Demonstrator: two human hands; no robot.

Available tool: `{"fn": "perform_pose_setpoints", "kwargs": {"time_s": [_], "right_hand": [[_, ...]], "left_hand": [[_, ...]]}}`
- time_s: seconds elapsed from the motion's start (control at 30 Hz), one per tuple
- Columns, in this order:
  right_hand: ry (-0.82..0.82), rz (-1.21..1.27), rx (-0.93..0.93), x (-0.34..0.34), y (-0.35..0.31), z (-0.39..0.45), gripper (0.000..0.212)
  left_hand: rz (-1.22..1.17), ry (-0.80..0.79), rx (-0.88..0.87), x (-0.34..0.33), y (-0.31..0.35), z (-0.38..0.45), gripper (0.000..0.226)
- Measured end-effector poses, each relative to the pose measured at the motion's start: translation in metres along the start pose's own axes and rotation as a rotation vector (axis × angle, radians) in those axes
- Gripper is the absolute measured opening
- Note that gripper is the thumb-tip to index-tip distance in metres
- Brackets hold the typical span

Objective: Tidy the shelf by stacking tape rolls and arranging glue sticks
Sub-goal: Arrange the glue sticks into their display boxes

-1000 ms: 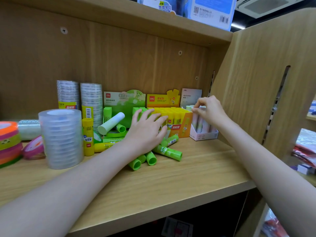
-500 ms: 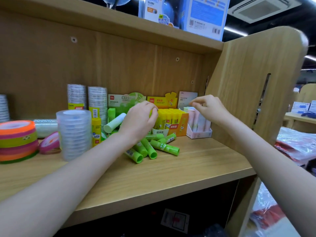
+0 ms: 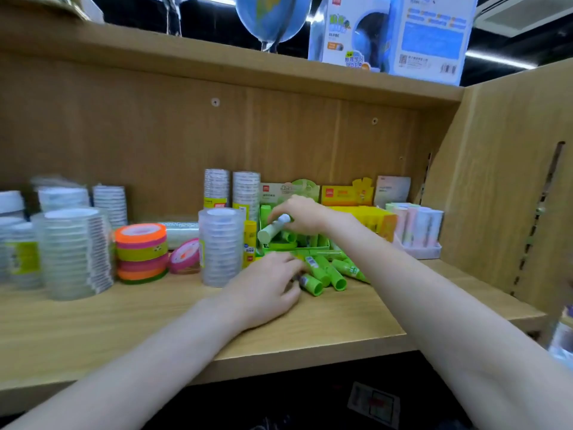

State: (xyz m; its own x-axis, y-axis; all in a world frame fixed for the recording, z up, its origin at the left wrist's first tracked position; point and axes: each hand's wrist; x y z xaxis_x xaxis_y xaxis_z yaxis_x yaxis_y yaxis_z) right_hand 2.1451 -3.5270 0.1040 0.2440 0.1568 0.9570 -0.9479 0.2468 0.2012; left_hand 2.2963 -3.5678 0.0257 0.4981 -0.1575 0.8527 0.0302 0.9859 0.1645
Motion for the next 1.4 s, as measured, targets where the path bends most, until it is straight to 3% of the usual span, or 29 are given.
{"fn": "perform_pose_setpoints", "kwargs": {"time_s": [0.17, 0.37, 0.53, 0.63, 0.8, 0.97, 1.13, 1.4], "right_hand": [[0.008, -0.255, 0.061, -0.014, -0.006, -0.002, 0.039], [0.651, 0.322, -0.116, 0.011, 0.017, -0.037, 0.029], [0.943, 0.735, -0.257, 0.031, 0.053, -0.110, 0.050], [1.018, 0.695, -0.445, 0.028, 0.079, -0.152, 0.051], [0.940, 0.428, -0.604, 0.005, 0.107, -0.182, 0.039], [0.844, 0.218, -0.550, -0.022, 0.118, -0.166, 0.021], [0.866, 0.147, -0.534, -0.028, 0.126, -0.155, 0.013], [0.737, 0.047, -0.542, -0.029, 0.130, -0.148, 0.015]], "left_hand": [[-0.067, 0.004, 0.039, -0.003, -0.004, 0.005, 0.031], [-0.085, -0.004, 0.070, -0.003, -0.006, 0.006, 0.029], [-0.024, 0.115, 0.013, 0.000, 0.004, 0.026, 0.034], [0.000, 0.193, 0.006, -0.006, 0.018, 0.053, 0.038], [0.019, 0.263, 0.088, -0.026, 0.032, 0.092, 0.043], [0.024, 0.162, 0.155, -0.040, 0.028, 0.108, 0.047], [0.011, 0.135, 0.137, -0.040, 0.025, 0.108, 0.046], [0.009, 0.127, 0.145, -0.041, 0.026, 0.106, 0.048]]}}
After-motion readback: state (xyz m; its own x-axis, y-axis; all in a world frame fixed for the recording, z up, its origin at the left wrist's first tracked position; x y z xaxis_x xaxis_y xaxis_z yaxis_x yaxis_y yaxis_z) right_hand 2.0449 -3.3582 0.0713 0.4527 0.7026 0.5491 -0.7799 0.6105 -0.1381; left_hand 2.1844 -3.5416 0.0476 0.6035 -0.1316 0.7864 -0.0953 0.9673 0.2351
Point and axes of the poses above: each hand's wrist, its own z-axis towards the middle knuckle, its own x-axis out of the back of the hand, y = z × x, and after that the axes turned 8 degrees about x, right-handed
